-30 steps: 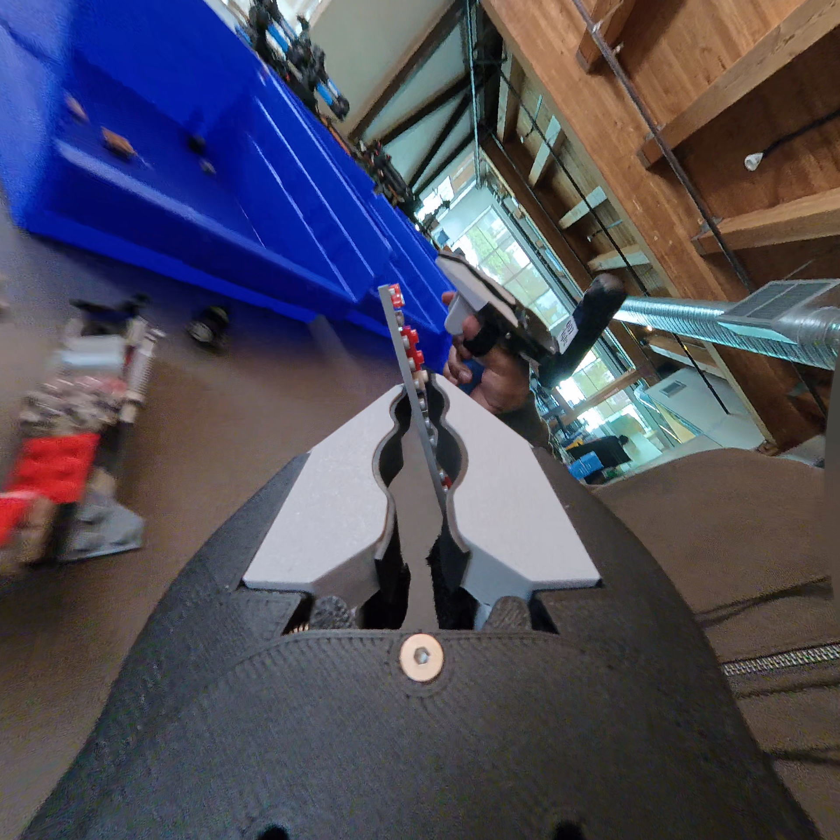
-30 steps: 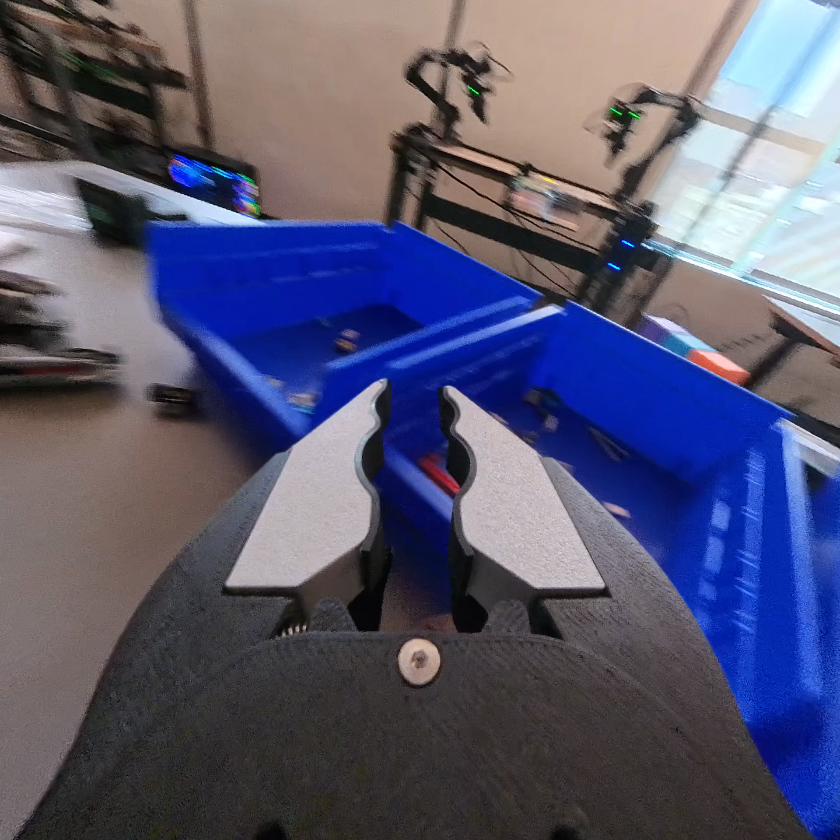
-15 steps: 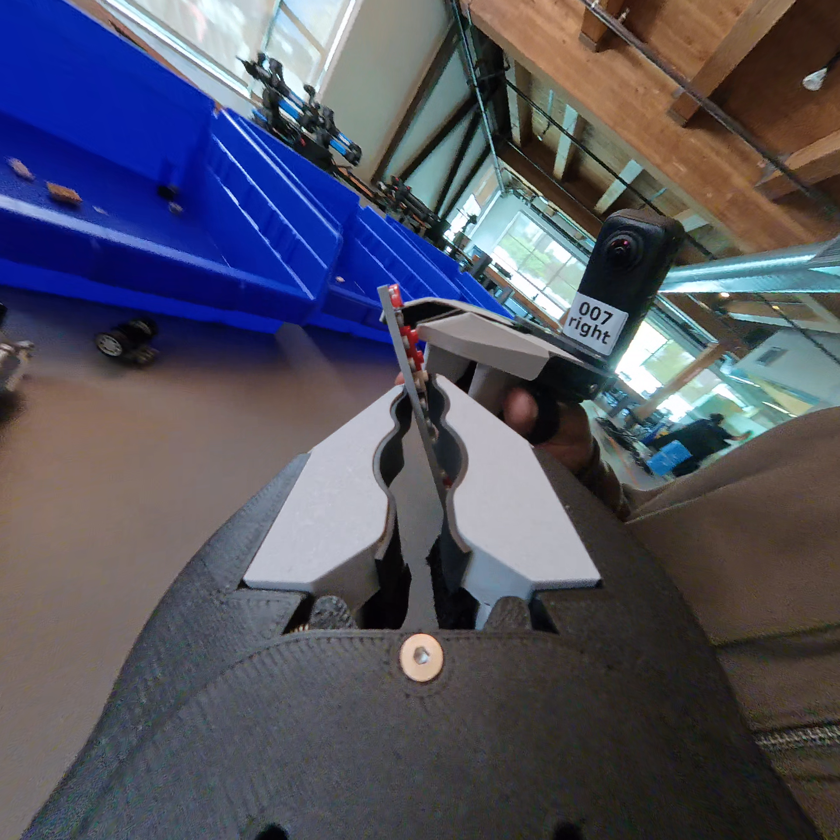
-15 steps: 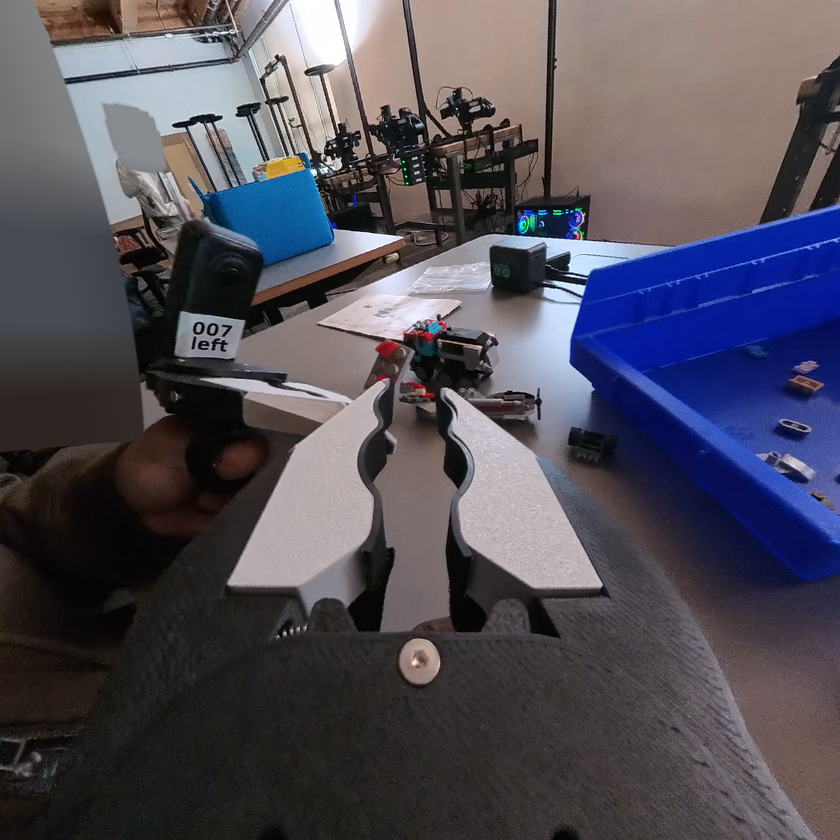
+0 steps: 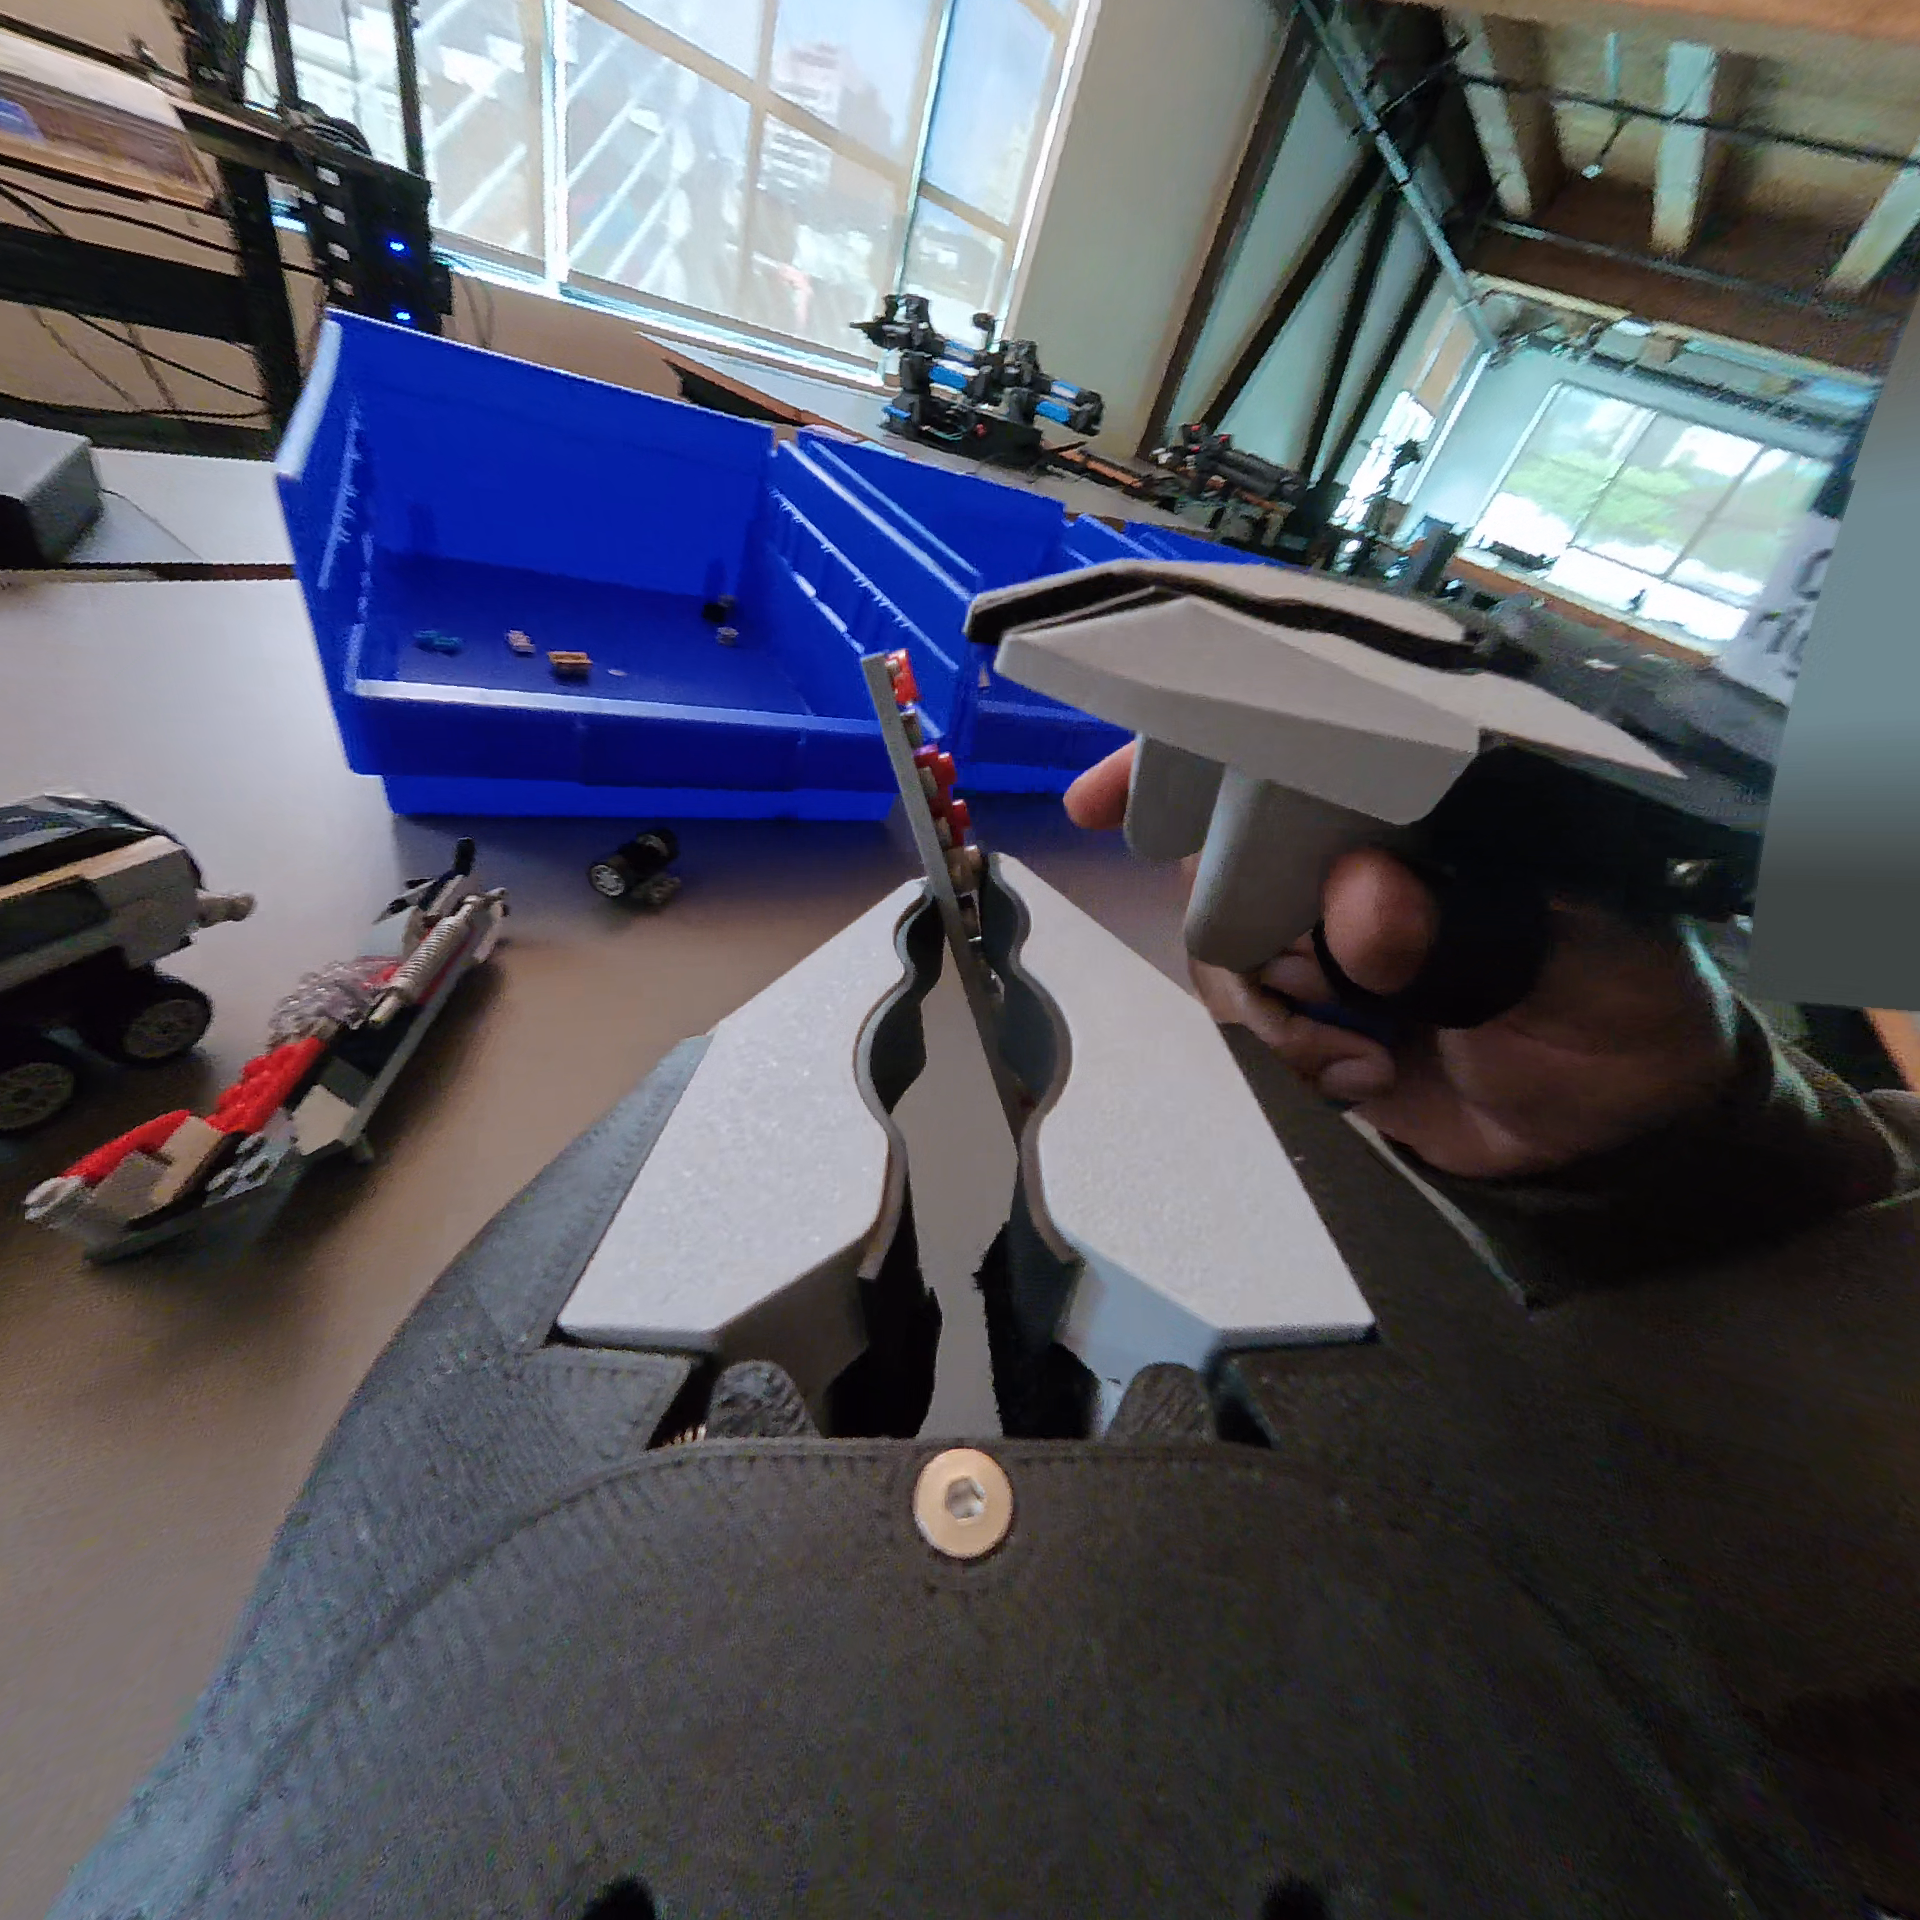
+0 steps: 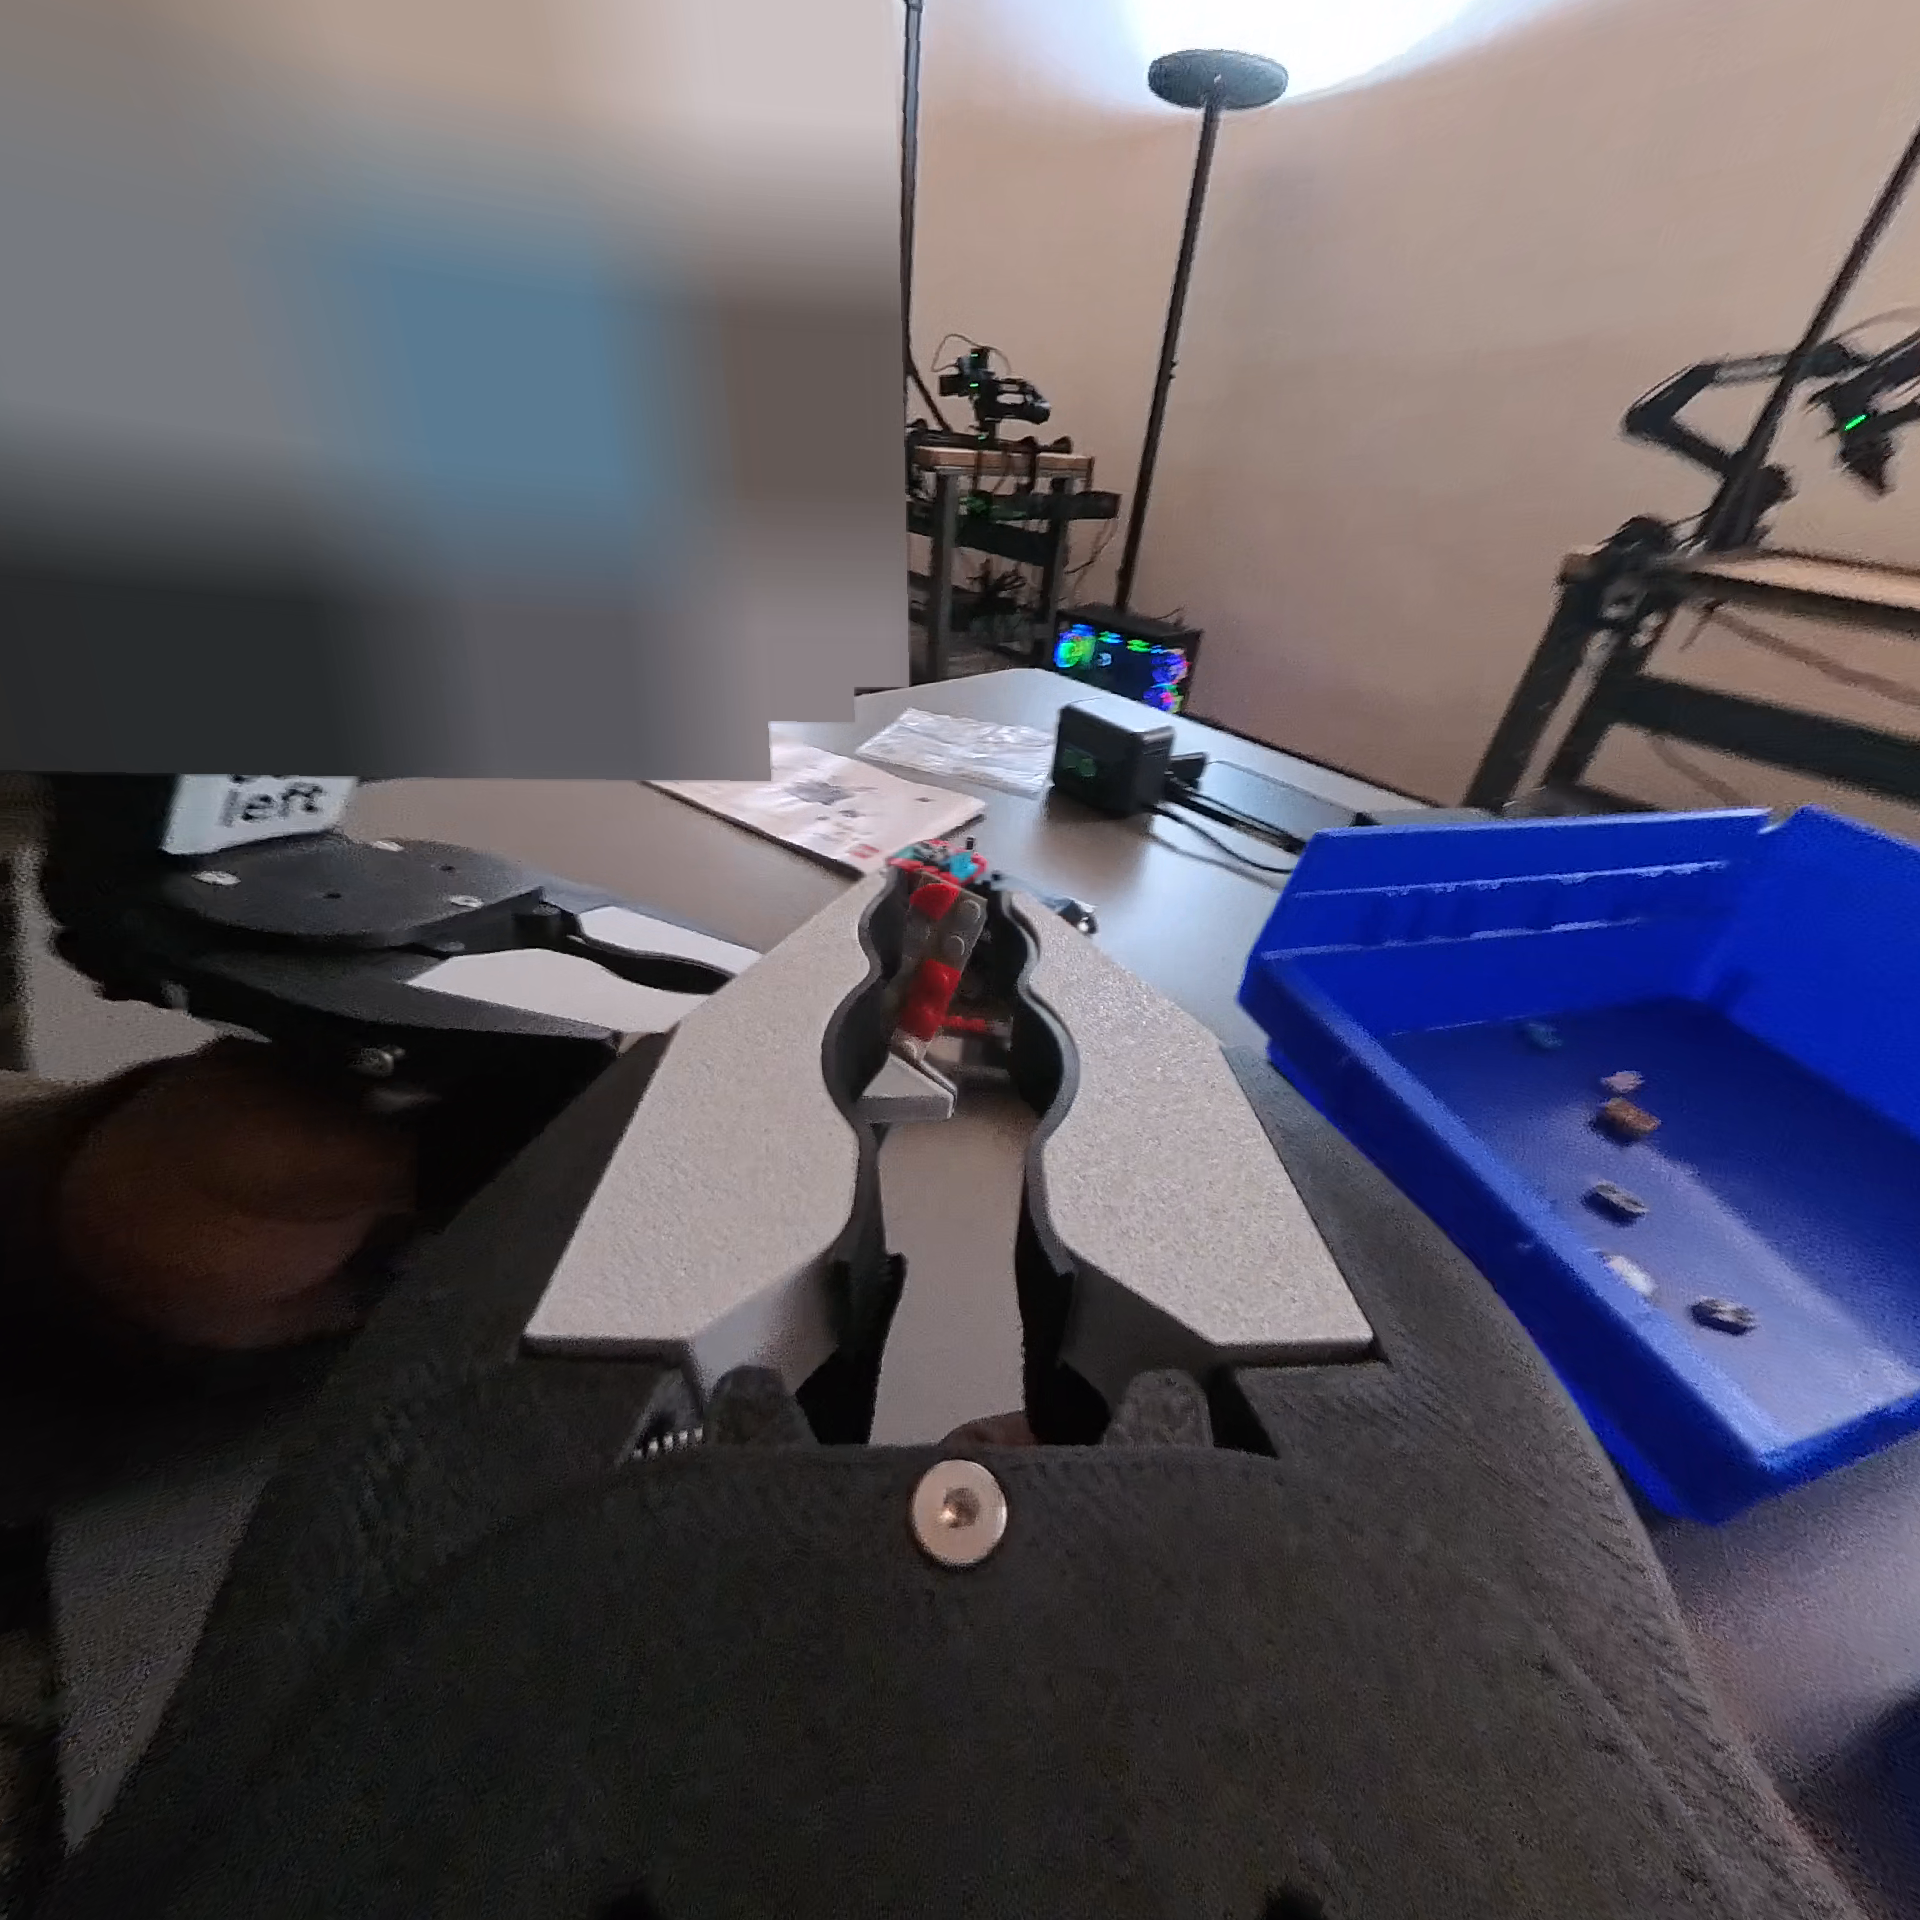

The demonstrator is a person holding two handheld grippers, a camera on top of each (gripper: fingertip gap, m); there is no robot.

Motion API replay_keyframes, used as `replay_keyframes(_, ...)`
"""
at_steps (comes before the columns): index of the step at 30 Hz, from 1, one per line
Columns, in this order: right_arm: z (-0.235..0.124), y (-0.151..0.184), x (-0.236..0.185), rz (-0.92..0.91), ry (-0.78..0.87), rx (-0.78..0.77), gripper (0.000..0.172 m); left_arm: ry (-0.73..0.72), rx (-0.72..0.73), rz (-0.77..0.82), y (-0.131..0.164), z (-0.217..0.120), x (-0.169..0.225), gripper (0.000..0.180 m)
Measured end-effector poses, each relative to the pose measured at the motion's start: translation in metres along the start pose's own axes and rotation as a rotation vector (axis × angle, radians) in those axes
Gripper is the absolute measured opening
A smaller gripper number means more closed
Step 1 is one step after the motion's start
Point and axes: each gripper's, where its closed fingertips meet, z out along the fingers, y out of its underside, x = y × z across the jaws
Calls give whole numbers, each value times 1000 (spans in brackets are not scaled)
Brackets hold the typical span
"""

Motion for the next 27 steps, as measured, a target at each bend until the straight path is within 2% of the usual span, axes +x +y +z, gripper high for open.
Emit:
replay_keyframes(6, 7, 10, 0, -105, 88, -41, 14, -89, -38, 42, 7, 3, -9, 8)
replay_keyframes(17, 13, 20, 2, -202, 173, -94, 9, -131, -69, 97, 12, 5, -10, 8)
replay_keyframes(27, 12, 19, 2, -153, 129, -79, 8, -149, -68, 149, 11, 3, -9, 8)
